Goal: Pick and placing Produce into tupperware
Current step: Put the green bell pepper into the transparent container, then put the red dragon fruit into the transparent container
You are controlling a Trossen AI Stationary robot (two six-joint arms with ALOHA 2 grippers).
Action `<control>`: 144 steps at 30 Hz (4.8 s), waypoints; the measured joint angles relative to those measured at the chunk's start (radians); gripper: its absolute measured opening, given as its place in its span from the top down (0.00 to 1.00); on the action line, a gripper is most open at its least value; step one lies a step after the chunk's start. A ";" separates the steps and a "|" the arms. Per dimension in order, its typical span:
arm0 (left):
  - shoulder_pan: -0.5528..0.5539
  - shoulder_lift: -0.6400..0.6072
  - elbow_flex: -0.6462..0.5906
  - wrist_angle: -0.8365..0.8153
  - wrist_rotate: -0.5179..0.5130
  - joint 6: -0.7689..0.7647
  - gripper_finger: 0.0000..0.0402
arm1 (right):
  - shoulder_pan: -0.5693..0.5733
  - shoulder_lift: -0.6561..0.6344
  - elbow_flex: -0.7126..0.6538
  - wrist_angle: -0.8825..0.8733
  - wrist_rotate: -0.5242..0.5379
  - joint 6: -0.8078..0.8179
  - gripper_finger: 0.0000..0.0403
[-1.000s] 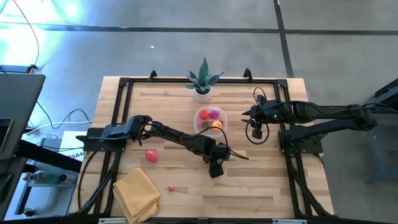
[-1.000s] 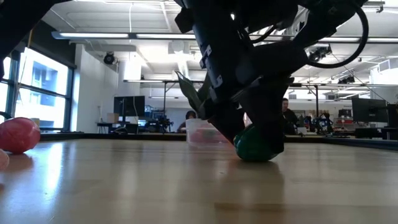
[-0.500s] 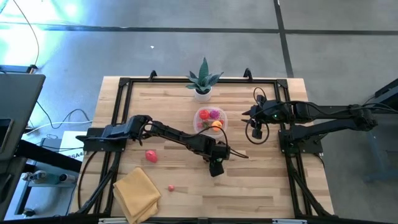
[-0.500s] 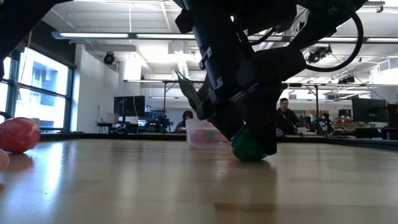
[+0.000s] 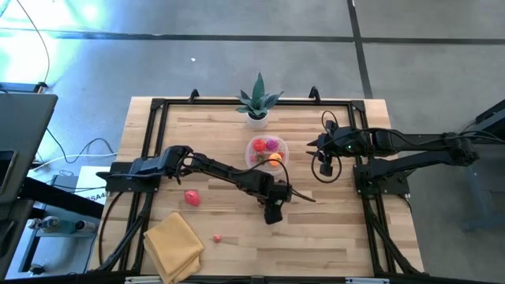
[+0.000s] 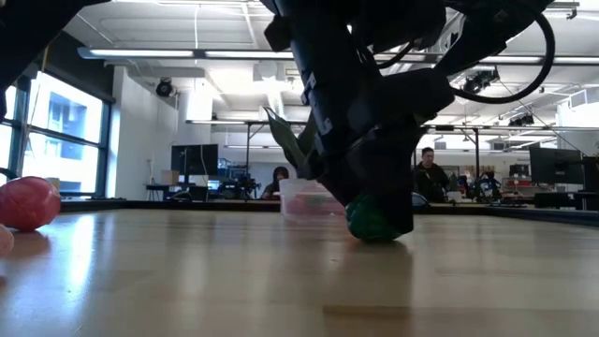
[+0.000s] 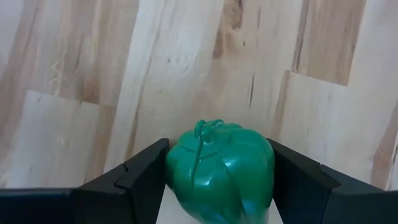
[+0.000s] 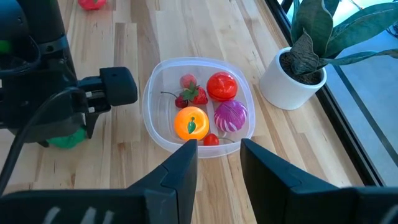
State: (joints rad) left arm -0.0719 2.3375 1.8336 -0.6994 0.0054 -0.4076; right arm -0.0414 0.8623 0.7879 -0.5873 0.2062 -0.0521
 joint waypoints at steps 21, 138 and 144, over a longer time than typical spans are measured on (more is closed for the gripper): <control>0.002 -0.017 0.217 -0.275 0.056 0.150 0.42 | 0.000 0.000 0.000 0.000 0.000 0.000 0.72; 0.358 -0.013 0.483 -0.879 -0.075 0.347 0.14 | 0.000 0.000 0.000 0.000 0.000 0.000 0.72; 0.360 -0.078 0.470 -0.872 -0.087 0.271 0.14 | 0.000 0.000 0.000 0.000 0.000 0.000 0.72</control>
State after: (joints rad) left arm 0.2878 2.2591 2.3035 -1.5710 -0.0818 -0.1365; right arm -0.0414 0.8623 0.7879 -0.5869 0.2066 -0.0519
